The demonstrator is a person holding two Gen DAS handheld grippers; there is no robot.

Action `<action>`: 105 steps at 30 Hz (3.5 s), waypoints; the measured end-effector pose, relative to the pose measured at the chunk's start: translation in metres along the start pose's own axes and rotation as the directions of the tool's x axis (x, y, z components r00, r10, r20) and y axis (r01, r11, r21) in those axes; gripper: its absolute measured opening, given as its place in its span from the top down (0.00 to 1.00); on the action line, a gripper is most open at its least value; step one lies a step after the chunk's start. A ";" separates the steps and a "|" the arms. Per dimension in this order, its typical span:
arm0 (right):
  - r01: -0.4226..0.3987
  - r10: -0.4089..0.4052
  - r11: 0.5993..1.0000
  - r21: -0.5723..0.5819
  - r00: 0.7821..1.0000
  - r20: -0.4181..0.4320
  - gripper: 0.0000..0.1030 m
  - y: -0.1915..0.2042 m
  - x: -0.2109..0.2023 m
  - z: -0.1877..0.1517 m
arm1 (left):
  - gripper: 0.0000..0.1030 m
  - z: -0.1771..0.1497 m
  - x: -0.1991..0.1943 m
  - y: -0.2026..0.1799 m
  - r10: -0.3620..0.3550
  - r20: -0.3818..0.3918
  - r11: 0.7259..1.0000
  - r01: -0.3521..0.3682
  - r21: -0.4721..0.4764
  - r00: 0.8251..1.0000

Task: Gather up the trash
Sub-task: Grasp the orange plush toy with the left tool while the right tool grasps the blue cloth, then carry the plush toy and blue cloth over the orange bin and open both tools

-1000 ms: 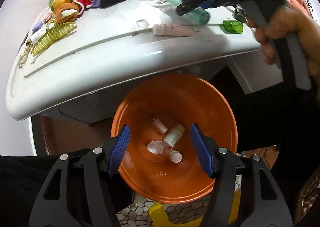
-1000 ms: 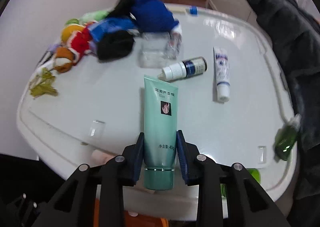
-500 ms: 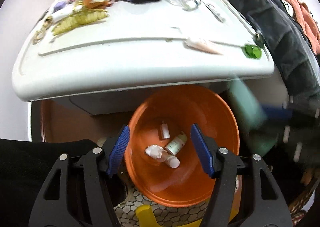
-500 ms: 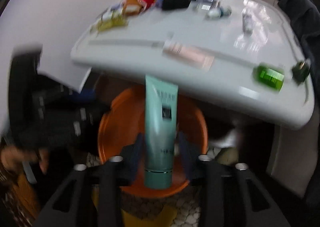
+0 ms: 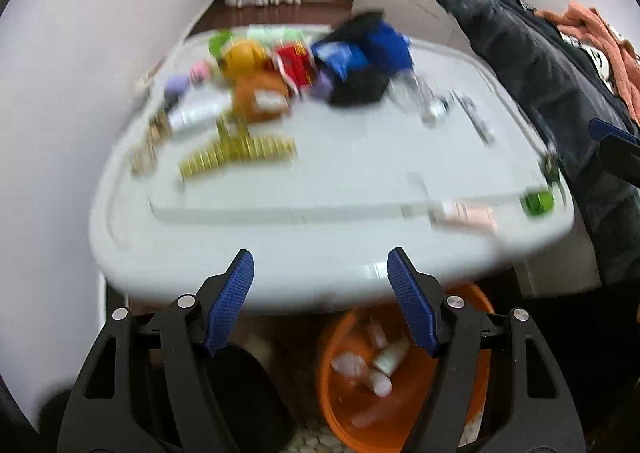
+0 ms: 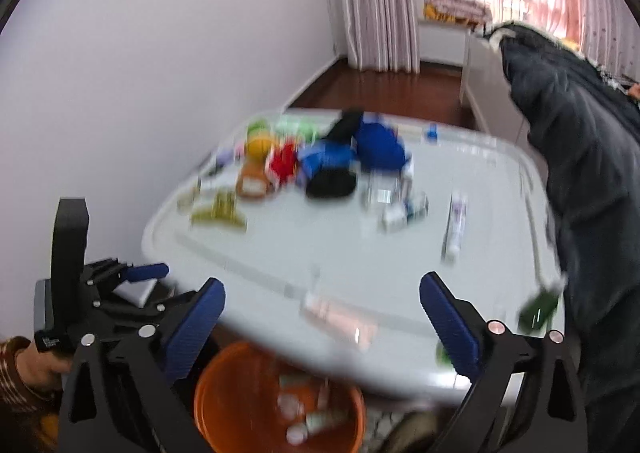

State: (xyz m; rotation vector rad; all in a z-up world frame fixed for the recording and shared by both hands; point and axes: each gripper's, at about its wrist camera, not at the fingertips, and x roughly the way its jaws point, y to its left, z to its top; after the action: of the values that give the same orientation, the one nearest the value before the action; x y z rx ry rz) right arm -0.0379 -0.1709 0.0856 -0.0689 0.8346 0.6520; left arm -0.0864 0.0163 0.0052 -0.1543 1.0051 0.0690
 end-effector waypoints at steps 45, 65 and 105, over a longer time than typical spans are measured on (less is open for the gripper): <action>0.133 -0.131 0.989 -0.068 0.991 0.031 0.05 -0.023 0.181 0.148 | 0.67 0.084 0.025 -0.005 -0.166 0.162 0.986 0.166 0.012 0.973; 0.185 -0.217 0.970 -0.161 0.953 -0.211 0.39 -0.062 0.254 0.152 | 0.66 0.084 0.025 0.006 -0.177 0.139 0.984 0.180 -0.009 0.974; 0.015 -0.011 1.000 0.015 0.979 -0.205 0.10 -0.005 0.012 -0.055 | 0.34 -0.006 -0.010 0.011 -0.180 -0.018 0.975 0.176 -0.135 0.983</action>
State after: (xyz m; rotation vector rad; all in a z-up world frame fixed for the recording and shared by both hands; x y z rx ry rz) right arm -0.0656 -0.1861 0.0390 -0.1283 1.0370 0.6324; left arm -0.0980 0.0259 0.0092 -0.3679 1.0133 -0.0304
